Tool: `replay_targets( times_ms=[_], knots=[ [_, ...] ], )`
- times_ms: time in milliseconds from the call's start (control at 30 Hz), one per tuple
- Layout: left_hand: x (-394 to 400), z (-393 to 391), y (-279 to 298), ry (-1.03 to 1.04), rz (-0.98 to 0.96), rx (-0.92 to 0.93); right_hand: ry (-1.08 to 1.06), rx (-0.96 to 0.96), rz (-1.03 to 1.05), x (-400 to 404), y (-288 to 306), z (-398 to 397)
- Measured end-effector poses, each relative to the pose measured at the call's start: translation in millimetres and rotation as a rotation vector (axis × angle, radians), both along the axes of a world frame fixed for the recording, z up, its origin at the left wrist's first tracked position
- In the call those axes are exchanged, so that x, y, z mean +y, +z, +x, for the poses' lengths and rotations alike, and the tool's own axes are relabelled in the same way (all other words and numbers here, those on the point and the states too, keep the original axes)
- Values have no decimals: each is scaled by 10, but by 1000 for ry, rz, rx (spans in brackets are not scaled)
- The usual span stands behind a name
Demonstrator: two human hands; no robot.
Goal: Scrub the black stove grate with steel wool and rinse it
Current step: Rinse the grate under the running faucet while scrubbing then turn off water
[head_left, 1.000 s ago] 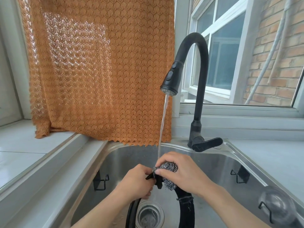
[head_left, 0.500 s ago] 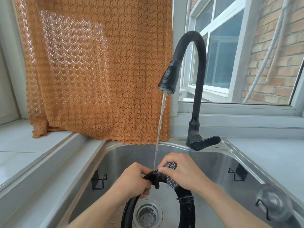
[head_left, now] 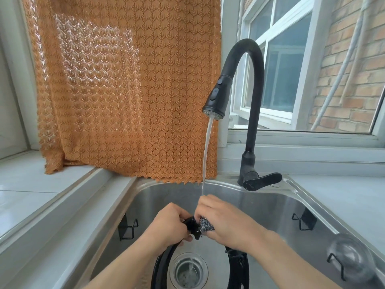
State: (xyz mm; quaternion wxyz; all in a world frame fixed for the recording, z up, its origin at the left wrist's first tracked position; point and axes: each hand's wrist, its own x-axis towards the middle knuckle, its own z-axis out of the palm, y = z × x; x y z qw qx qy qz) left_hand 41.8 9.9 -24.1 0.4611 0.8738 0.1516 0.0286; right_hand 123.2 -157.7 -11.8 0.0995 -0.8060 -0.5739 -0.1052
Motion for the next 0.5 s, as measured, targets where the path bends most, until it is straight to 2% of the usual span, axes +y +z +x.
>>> replay_targets(
  times_ms=[167, 300, 500],
  knots=[
    [11, 23, -47, 3, 39, -33, 10, -30, -9, 103, 17, -13],
    [30, 53, -72, -17, 50, -39, 7, -151, -9, 155, 5, -29],
    [6, 46, -28, -21, 79, -25, -252, 76, 12, 90, -34, 53]
  ],
)
